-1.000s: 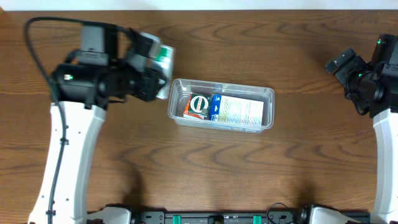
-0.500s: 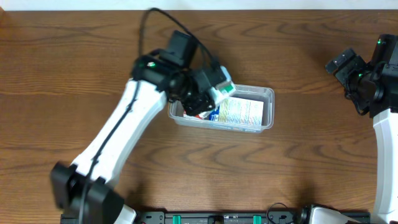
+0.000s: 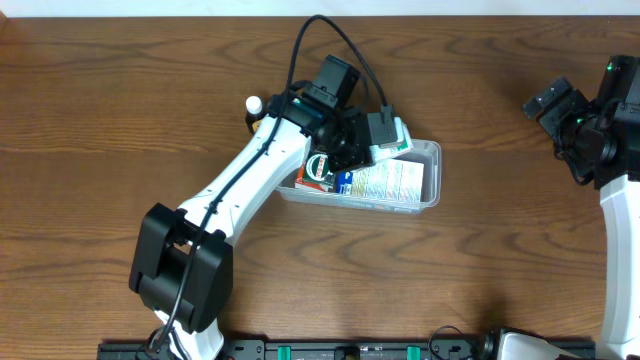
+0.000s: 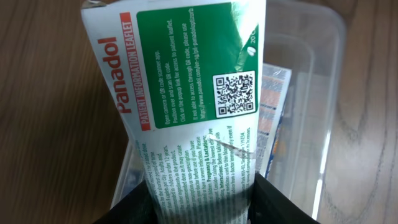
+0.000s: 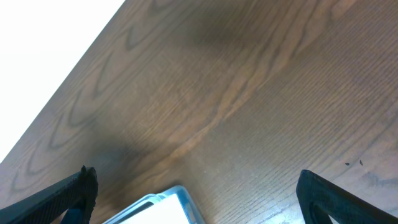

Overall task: Pack container
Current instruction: 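Lower the Panadol box into the container's right side and release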

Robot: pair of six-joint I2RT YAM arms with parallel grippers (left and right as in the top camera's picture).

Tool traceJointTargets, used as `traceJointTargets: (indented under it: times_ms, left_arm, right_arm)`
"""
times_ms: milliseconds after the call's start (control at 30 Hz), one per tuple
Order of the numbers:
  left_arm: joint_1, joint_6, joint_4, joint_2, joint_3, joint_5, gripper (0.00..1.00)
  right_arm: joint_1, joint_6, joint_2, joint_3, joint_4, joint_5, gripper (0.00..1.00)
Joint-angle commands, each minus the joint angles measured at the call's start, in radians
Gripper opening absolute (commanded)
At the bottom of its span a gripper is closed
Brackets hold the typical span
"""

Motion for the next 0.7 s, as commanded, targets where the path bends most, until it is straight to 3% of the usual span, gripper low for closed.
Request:
traceJointTargets:
  times_ms: [0,267,500,667]
  left_arm:
    - [-0.032,0.051,0.002,-0.007,0.002,0.007,0.45]
    - [-0.091,0.158,-0.05,-0.003,0.001,0.001,0.45]
    - [-0.098,0.163,-0.1,0.035,0.001,-0.1,0.45]
    - [-0.098,0.163,-0.089,0.064,0.001,-0.121,0.56]
  right_arm:
    - [-0.006,0.009,0.003,0.001,-0.001,0.006,0.99]
    - [-0.006,0.009,0.003,0.001,-0.001,0.006,0.99]
    - [-0.006,0.009,0.003,0.001,-0.001,0.006,0.99]
    - [-0.006,0.009,0.003,0.001,0.0,0.006,0.99]
